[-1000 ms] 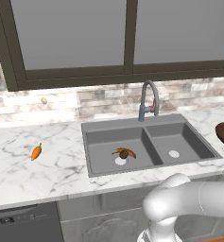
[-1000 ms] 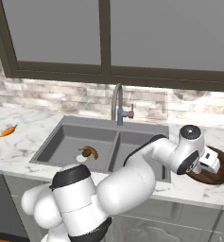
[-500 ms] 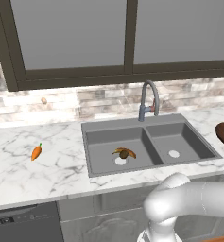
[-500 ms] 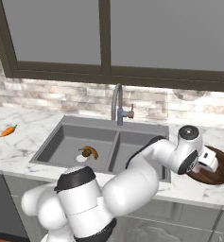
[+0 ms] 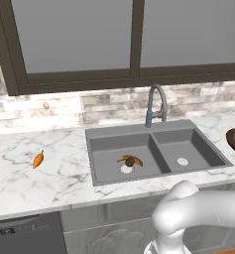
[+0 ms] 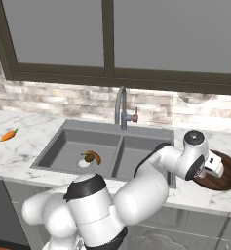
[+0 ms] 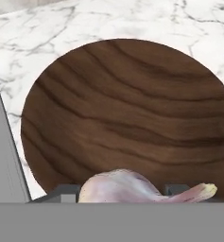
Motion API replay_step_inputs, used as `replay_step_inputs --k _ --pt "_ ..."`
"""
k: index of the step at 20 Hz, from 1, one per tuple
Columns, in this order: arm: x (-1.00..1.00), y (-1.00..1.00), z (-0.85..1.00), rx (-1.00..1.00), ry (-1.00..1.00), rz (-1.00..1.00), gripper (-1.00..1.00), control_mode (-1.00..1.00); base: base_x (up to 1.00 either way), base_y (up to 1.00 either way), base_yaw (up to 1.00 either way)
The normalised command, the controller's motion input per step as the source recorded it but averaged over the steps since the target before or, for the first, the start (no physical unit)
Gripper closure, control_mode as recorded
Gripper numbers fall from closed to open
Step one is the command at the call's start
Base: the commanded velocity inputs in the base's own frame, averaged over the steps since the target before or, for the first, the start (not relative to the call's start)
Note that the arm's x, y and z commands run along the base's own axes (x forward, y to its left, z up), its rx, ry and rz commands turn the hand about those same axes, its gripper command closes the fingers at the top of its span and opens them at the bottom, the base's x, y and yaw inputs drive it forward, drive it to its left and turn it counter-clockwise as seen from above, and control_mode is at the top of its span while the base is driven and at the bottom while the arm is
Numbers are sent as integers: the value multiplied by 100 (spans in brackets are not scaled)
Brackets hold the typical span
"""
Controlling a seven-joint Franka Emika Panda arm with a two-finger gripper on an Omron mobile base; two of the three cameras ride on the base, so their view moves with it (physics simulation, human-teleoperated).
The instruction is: There is a mixed pile of frozen fruits and vegetables on the counter. Locate all the frozen vegetables and place the items in a bowl on the counter. Take all the frozen fruits and defrost them in a running sink.
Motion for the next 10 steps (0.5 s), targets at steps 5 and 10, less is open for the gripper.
replay_step_inputs --k 5,10 --pt "17 -13 -24 0 0 0 100 -100 0 0 0" --pt "18 -9 -22 0 0 0 100 -100 0 0 0"
